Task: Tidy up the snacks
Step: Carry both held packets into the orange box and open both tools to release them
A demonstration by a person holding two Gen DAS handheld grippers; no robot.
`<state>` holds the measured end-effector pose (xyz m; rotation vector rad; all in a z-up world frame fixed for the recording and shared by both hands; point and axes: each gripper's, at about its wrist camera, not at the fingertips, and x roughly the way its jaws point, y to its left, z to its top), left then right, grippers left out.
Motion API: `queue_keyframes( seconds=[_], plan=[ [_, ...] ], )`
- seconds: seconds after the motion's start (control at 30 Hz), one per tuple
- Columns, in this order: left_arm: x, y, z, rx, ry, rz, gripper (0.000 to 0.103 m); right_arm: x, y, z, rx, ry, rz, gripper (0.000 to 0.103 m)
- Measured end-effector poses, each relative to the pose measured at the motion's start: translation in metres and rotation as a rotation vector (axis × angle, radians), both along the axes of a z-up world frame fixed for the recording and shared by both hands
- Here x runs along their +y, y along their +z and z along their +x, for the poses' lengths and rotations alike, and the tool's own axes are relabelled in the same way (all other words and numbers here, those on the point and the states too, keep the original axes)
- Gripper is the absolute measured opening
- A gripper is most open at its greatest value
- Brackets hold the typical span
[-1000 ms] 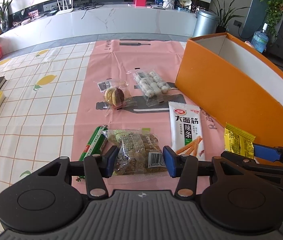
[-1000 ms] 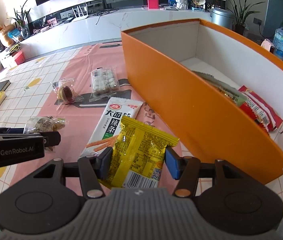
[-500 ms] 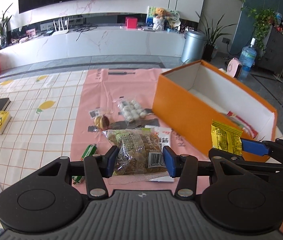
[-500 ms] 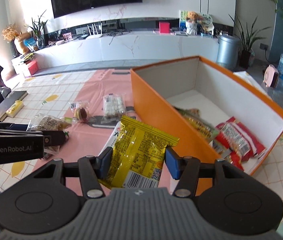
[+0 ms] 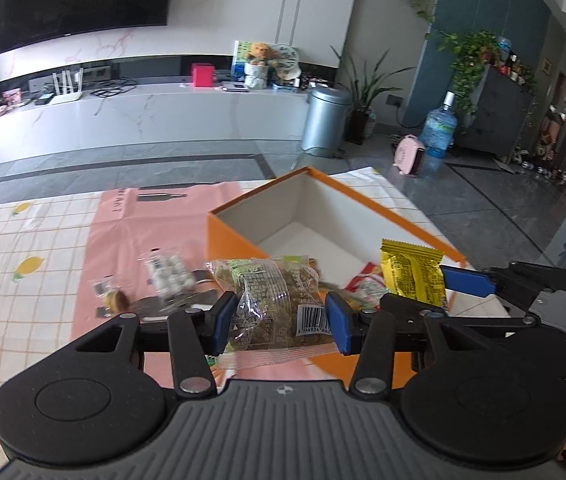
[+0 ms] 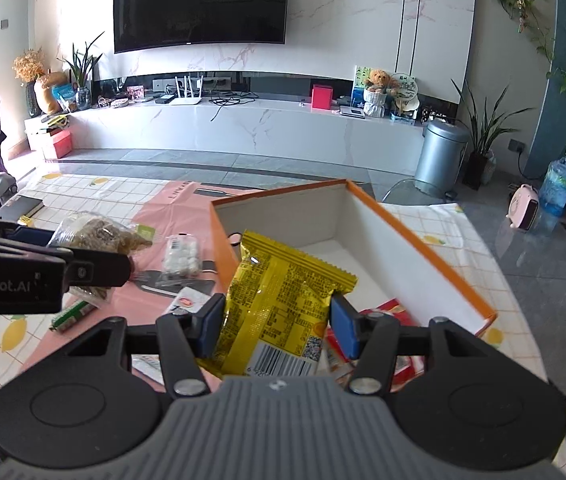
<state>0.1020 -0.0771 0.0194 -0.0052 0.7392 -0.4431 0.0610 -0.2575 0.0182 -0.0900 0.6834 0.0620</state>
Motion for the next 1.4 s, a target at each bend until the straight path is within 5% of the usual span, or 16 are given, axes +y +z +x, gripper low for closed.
queue_keyframes(
  seconds=[0.2,0.6,1.4],
  plan=[
    [-0.037,0.0,0.022,0.02,-0.074,-0.004,0.055,-0.03,0.002,0.017,0.026,0.03,-0.084,0.054],
    [-0.101,-0.02,0.066,0.057,-0.197,0.052,0.055,-0.085,-0.026,0.083,0.159,0.035,-0.099,0.054],
    [-0.135,-0.096,0.129,0.233,-0.328,0.232,0.055,-0.09,-0.115,0.16,0.49,0.151,-0.185,0.054]
  ],
)
